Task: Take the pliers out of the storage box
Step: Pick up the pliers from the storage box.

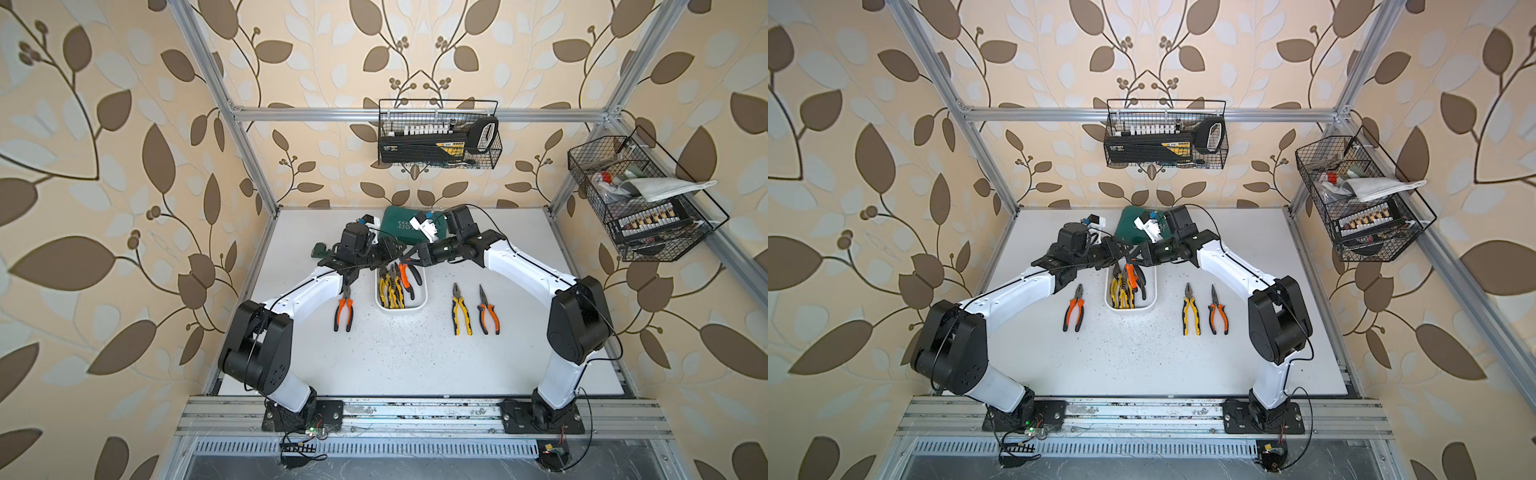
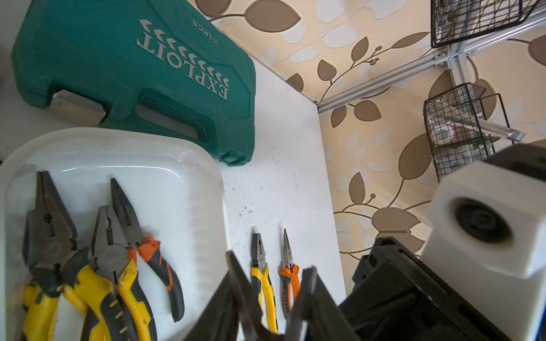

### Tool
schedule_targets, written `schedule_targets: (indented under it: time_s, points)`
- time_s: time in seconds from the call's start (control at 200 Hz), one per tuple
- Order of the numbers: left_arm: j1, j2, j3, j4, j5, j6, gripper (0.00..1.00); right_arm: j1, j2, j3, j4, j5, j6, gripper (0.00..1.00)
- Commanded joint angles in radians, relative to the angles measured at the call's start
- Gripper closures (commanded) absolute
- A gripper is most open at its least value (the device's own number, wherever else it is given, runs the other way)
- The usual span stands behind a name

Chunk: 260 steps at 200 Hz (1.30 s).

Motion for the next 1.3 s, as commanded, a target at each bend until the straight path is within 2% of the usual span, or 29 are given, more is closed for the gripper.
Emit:
schedule_targets:
  time_s: [0.0,0.15,0.295,0.375,0.425,0.635,0.715,1.135,1.295]
  points:
    - [-0.010,0.002,0.040,0.023,0.034,0.002,0.71,-0.002,-0.030,-0.016,0.034,-0.007,-0.001,1.00]
    - [-0.011,0.001,0.043,0.012,0.035,-0.003,0.78,0.003,-0.030,-0.019,0.037,-0.003,0.000,1.00]
    - [-0.011,0.002,0.046,0.008,0.043,-0.021,0.90,0.017,-0.027,-0.024,0.033,0.029,-0.012,1.00]
    - [-0.011,-0.001,0.048,0.000,0.046,-0.027,1.00,0.026,-0.023,-0.024,0.022,0.051,-0.024,1.00]
    - [-0.010,0.000,0.054,-0.020,0.040,-0.026,1.00,0.030,-0.026,-0.029,0.020,0.069,-0.027,1.00]
    - [0.002,-0.019,0.092,-0.143,0.031,-0.024,1.00,0.041,-0.088,-0.064,0.017,0.169,-0.047,0.55]
    - [0.011,-0.028,0.111,-0.195,0.032,-0.017,1.00,0.040,-0.120,-0.084,0.020,0.183,-0.054,0.45]
    - [0.089,-0.052,0.301,-0.622,0.044,0.160,1.00,0.058,-0.291,-0.221,0.047,0.274,-0.094,0.14]
    - [0.127,-0.078,0.367,-0.801,0.032,0.285,1.00,0.095,-0.338,-0.255,0.067,0.301,-0.129,0.01]
